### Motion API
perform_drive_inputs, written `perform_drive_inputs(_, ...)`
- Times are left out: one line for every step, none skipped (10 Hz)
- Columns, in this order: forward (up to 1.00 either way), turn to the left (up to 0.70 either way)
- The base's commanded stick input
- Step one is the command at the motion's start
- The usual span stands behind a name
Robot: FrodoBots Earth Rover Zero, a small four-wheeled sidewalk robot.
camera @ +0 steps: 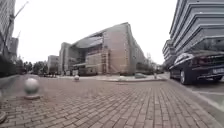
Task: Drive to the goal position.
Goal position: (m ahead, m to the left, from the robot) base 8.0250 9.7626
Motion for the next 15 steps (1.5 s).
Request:
perform_drive_inputs(0.7, 0.14)
perform_drive_inputs(0.7, 0.14)
perform_drive_inputs(0.7, 0.14)
perform_drive_inputs(0.7, 0.14)
perform_drive_inputs(0.7, 0.14)
perform_drive_inputs(0.7, 0.14)
perform_drive_inputs(0.7, 0.14)
perform_drive_inputs(0.7, 0.14)
perform_drive_inputs(0.7, 0.14)
perform_drive_inputs(0.7, 0.14)
perform_drive_inputs(0.7, 0.14)
perform_drive_inputs(0.7, 0.14)
perform_drive_inputs(0.7, 0.14)
perform_drive_inputs(0.7, 0.14)
perform_drive_inputs(0.7, 0.14)
